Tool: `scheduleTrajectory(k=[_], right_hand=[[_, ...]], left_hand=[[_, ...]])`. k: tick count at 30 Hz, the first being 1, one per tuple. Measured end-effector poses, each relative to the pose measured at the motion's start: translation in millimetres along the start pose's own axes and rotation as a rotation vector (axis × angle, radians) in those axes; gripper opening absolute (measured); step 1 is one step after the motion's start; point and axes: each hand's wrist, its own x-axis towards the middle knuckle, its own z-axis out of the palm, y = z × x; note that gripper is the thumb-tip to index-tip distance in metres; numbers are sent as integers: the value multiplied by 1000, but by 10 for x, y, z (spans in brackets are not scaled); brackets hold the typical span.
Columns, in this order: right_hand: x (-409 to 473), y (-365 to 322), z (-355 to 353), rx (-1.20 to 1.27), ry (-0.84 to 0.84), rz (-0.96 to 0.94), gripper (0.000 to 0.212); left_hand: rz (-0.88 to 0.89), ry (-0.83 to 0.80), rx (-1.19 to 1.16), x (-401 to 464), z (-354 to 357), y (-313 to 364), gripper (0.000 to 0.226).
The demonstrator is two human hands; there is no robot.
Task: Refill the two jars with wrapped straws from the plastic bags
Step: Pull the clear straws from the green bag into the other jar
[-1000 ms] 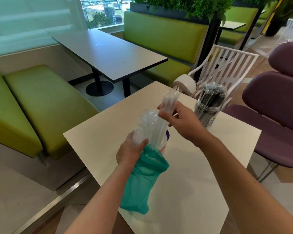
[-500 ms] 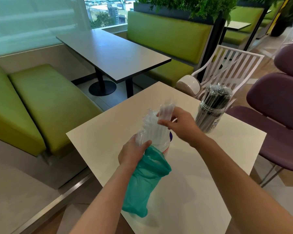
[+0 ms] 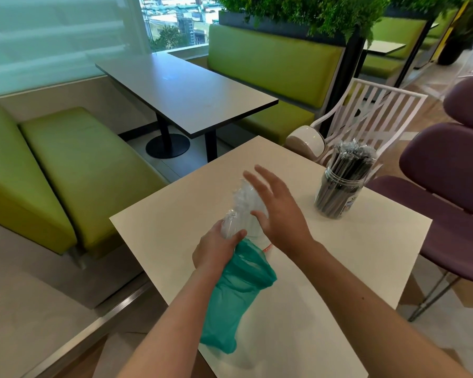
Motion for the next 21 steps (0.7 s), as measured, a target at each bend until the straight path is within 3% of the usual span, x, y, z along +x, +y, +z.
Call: scheduleTrajectory(k=[2,6,14,17,21], right_hand=[[-69,43,77,-92,-35,-54,63],[-353,221,369,-195,-111,-95,62],[-358,182,281,-171,26,-40,46],[-379,156,233,-158,27,-22,42],[-437,-13,79,-154,167,64,28]], left_hand=[[4,-3,1,-3,-3,12,71],[7,-6,-8,-19,-6,13,79],[1,-23,-26,-43,-27,30,71],[23,-71,-107,-33,-33,29,65],[42,-74,-244,-61,-87,4,62]])
